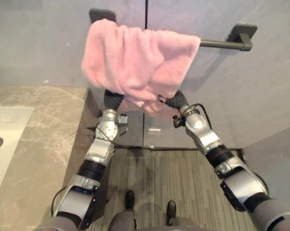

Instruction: Organize washtable

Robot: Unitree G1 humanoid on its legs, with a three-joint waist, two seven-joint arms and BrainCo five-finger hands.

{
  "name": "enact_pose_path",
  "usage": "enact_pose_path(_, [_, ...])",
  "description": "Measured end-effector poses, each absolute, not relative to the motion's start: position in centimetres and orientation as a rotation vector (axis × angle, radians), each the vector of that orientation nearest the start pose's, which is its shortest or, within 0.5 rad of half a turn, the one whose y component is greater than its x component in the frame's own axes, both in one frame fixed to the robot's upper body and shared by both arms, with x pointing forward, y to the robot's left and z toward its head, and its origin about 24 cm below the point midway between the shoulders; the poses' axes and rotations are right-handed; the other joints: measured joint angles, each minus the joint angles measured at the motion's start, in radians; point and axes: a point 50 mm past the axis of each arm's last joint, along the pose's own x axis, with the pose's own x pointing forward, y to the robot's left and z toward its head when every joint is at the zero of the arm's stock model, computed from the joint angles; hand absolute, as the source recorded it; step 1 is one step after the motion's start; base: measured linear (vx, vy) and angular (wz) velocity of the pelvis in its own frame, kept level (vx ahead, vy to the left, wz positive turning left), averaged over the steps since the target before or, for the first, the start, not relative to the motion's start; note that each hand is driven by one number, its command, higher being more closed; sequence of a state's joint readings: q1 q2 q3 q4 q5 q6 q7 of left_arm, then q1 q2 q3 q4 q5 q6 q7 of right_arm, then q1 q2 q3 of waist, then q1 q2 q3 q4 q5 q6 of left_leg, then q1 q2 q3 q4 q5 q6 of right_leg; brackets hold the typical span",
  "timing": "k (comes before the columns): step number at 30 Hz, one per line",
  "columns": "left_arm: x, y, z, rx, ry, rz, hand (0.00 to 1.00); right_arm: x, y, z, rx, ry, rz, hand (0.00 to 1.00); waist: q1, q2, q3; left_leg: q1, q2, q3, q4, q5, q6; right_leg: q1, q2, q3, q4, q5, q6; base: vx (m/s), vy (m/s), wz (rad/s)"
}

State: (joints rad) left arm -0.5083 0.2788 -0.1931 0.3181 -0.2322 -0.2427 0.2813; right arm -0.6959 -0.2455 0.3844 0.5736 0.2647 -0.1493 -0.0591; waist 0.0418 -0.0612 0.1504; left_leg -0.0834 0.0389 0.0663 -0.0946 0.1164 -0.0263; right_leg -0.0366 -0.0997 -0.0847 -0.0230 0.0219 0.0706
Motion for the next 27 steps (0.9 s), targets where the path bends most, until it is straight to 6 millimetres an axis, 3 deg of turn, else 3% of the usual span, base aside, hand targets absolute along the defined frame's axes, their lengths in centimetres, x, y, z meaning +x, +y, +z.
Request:
enact_pose_path(15, [32.6,14.6,11.8,0.034,-0.348,0.002,1.00,34.3,-11.6,9.8,-0.061,-0.183,0.236,1.00,-0.028,0.001,-0.001,0.027,0.004,0.021,0.000,0.000,0.000,0.017,0.003,0.024,-0.004,0.009,0.006,-0.02,0.002,-0.04])
enact_pose_path(16, [32.6,14.6,11.8,0.034,-0.347,0.001,0.00,34.3,-11.8,9.8,-0.057,-0.182,0.231,1.00,-0.028,0.002,-0.001,0.028,0.004,0.021,0.000,0.000,0.000,0.019,0.003,0.024,-0.006,0.011,0.007,0.00,0.000,0.00])
enact_pose_path(27, [32.3,14.7,11.1,0.027,-0.320,0.011,0.00,33.9,-13.4,8.9,-0.015,-0.161,0.159,1.00,-0.032,0.009,-0.007,0.042,0.004,0.024,0.000,0.000,0.000,0.034,0.002,0.029,-0.016,0.018,0.013,-0.01,0.002,-0.01])
